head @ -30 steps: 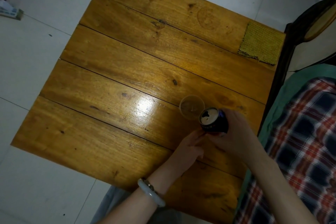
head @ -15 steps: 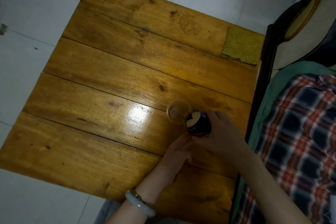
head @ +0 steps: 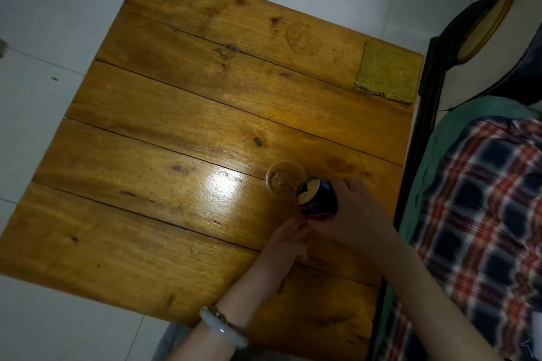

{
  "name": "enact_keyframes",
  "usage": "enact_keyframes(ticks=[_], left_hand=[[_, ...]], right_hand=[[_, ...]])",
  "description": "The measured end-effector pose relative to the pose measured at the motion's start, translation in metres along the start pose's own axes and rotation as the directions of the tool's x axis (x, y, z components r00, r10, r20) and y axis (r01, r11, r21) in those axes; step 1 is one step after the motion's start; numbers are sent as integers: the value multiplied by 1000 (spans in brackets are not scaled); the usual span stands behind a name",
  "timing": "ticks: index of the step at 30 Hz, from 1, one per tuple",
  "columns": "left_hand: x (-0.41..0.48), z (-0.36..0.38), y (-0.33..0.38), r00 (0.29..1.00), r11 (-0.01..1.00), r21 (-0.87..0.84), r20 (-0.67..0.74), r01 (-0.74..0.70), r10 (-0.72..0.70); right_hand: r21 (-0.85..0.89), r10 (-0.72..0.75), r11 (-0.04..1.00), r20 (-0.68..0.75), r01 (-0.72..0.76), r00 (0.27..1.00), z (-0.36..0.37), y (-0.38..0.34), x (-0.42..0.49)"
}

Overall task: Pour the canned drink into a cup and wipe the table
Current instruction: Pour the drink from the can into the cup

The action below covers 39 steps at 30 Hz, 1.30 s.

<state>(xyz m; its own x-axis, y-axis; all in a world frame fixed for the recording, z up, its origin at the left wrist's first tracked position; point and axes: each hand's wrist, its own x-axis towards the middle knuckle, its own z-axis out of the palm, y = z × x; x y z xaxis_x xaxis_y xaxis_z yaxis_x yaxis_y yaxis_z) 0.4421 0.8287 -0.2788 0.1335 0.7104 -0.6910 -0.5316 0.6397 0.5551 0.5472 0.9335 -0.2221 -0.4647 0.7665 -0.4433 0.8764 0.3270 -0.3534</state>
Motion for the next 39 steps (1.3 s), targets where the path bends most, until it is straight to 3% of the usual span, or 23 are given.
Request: enact_keyframes(ticks=[33, 39], left_hand=[[-4, 3, -9, 991, 998, 41, 130, -37, 31], [-2, 3, -13, 996, 1000, 15, 87, -21, 20]], right_hand=[[-75, 13, 997, -5, -13, 1000, -1, 6, -10], [-89, 28, 996, 4, -28, 1000, -3, 4, -11]])
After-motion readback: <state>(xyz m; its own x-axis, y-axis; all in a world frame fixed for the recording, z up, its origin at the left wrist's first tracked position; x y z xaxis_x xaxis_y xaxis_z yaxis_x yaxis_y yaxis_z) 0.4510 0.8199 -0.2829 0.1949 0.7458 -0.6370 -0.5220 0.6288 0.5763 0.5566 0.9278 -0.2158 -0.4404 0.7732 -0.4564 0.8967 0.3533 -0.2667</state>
